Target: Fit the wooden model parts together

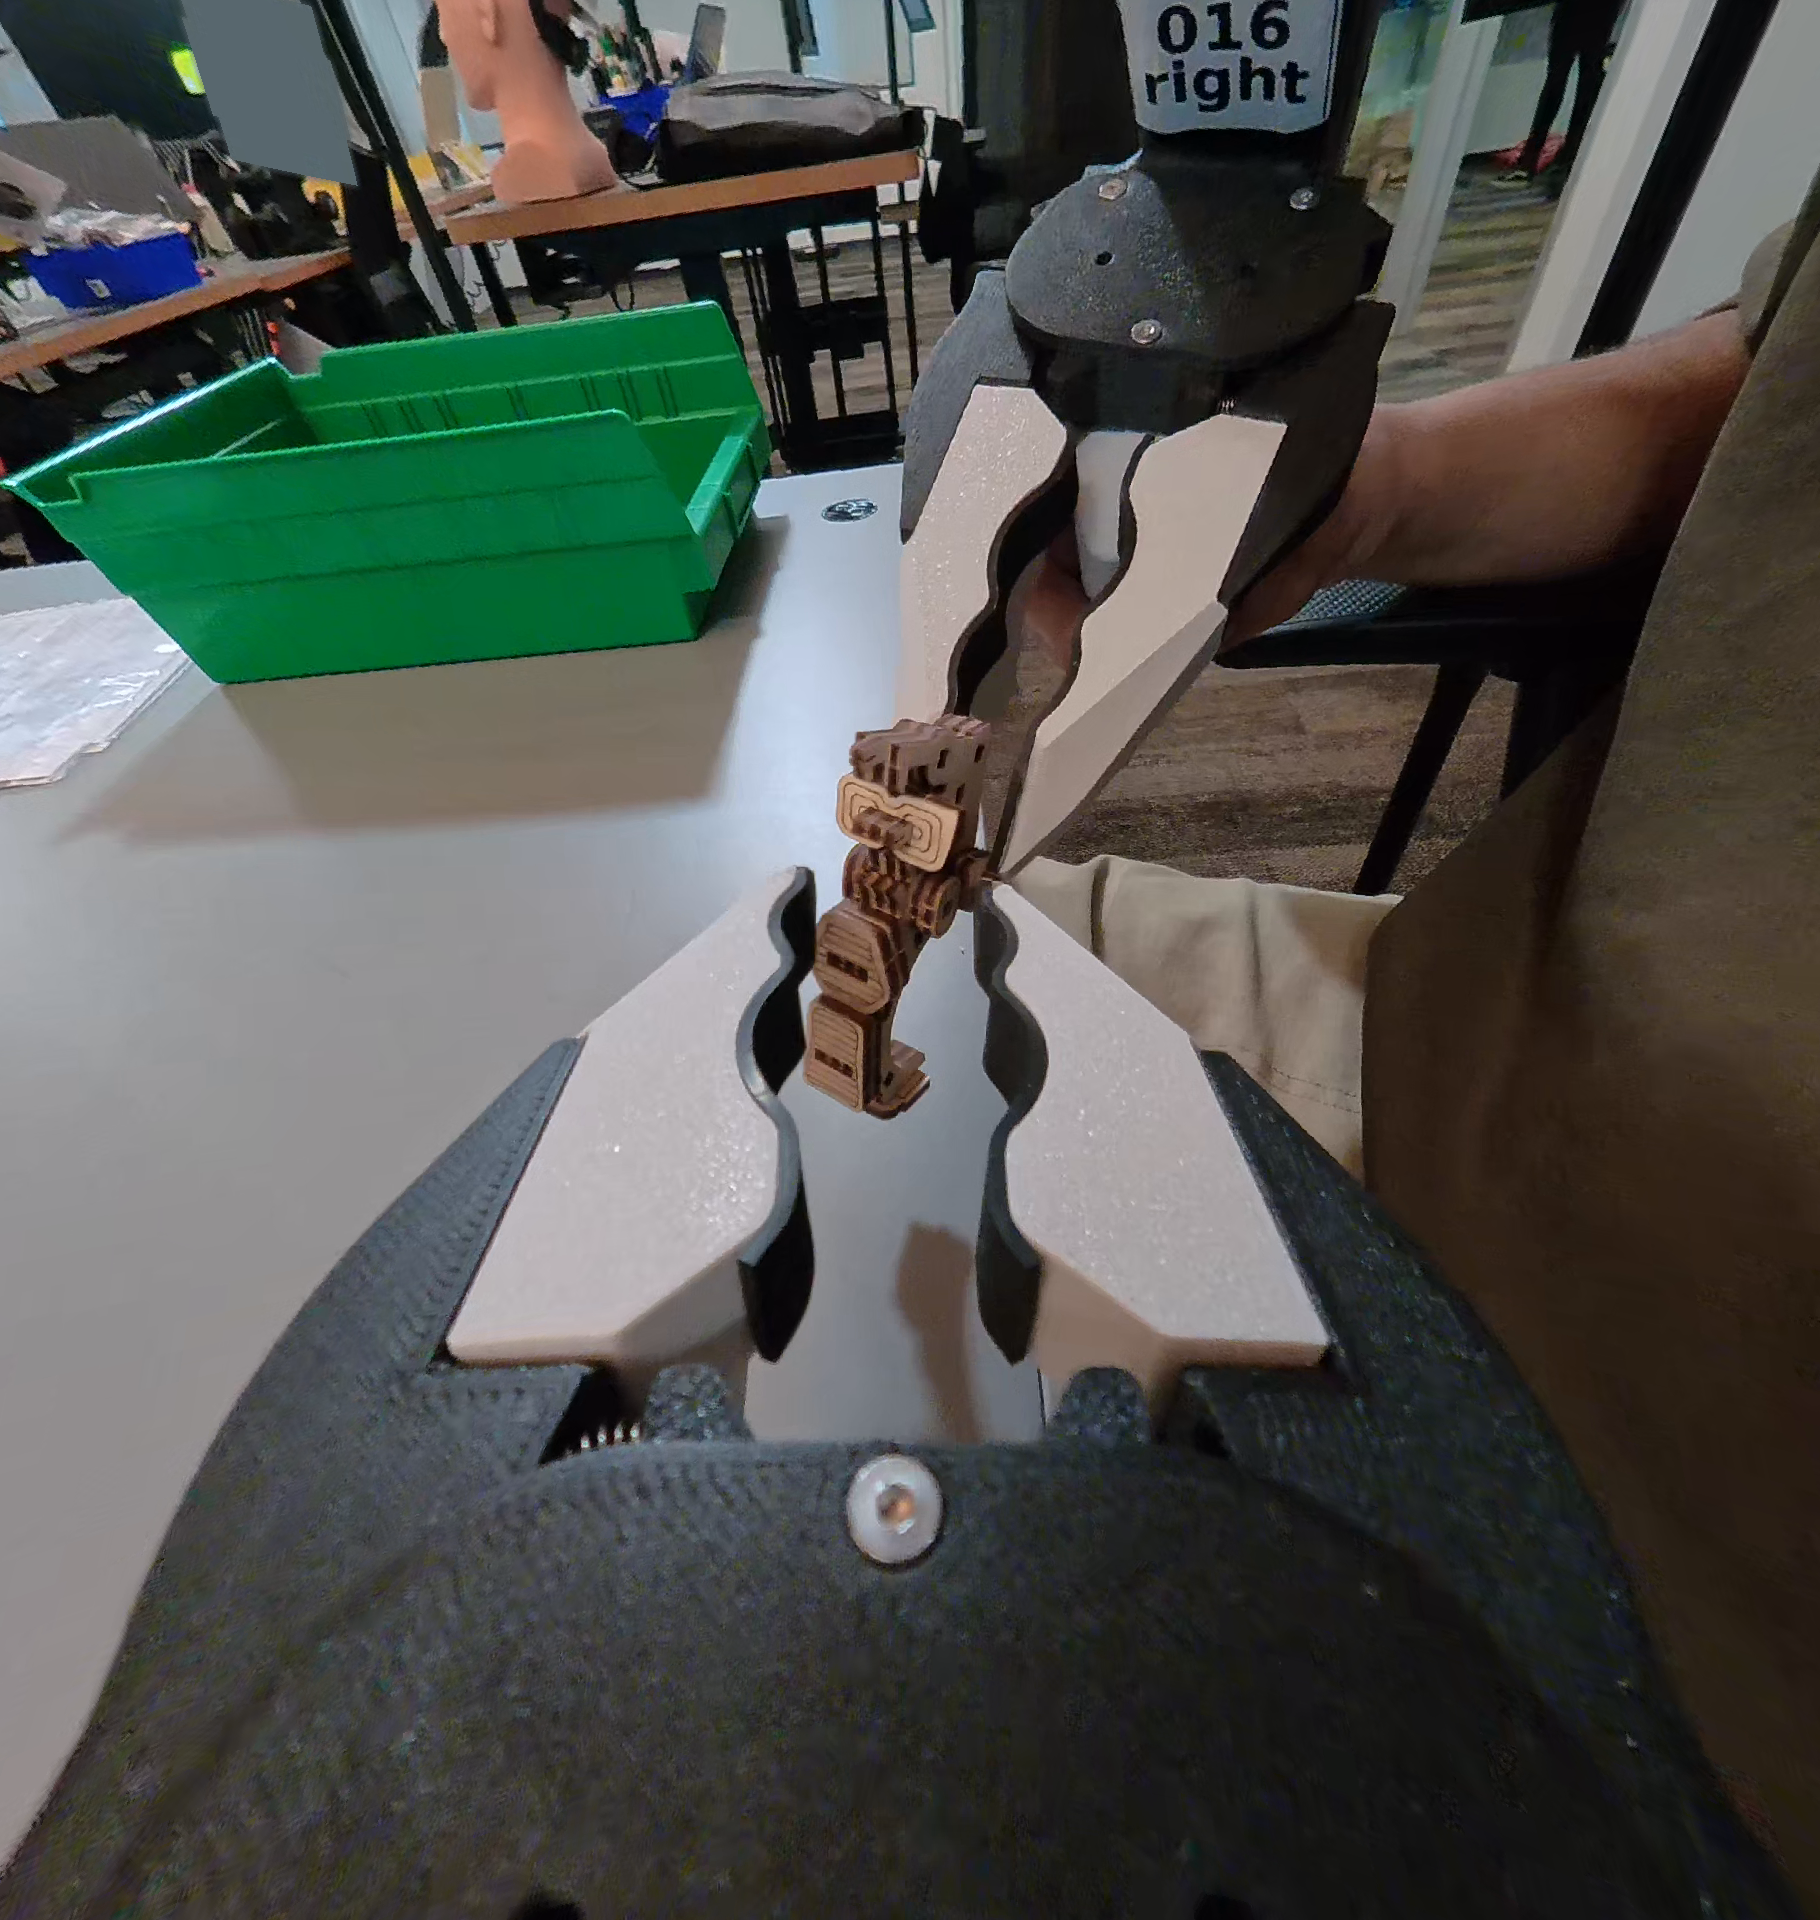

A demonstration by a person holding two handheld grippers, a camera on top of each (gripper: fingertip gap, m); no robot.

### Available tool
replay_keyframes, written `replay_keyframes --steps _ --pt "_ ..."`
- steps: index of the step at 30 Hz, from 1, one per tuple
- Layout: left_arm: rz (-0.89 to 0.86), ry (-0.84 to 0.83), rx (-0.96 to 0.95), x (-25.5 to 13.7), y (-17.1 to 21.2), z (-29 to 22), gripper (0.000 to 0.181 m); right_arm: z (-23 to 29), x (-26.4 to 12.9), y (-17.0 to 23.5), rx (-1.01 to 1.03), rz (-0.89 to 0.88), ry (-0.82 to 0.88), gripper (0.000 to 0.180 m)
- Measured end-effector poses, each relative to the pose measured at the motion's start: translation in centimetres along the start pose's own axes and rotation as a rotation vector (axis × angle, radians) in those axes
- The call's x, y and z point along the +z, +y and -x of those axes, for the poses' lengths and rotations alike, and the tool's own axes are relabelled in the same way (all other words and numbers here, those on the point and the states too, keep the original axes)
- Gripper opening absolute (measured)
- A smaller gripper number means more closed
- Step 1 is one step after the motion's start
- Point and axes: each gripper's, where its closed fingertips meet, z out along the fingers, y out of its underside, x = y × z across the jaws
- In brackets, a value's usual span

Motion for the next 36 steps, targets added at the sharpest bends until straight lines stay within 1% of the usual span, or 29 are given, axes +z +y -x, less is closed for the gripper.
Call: replay_keyframes --steps 11,25,31,36 --pt "0.008 0.034 -0.047 0.0 0.0 -0.2 0.026 0.1 0.0 0.0 -0.009 0.007 0.009 0.014" --pt "0.019 0.018 -0.078 0.3 0.0 0.1 0.024 -0.3 -0.2 0.0 -0.029 0.027 0.052 0.014" --pt "0.02 0.001 -0.057 0.2 -0.2 0.4 0.024 -0.5 -0.1 -0.1 0.025 -0.023 0.024 0.014" --pt "0.03 0.005 -0.055 0.0 0.2 0.5 0.018 -1.1 -0.1 0.2 0.081 -0.033 0.01 0.017"
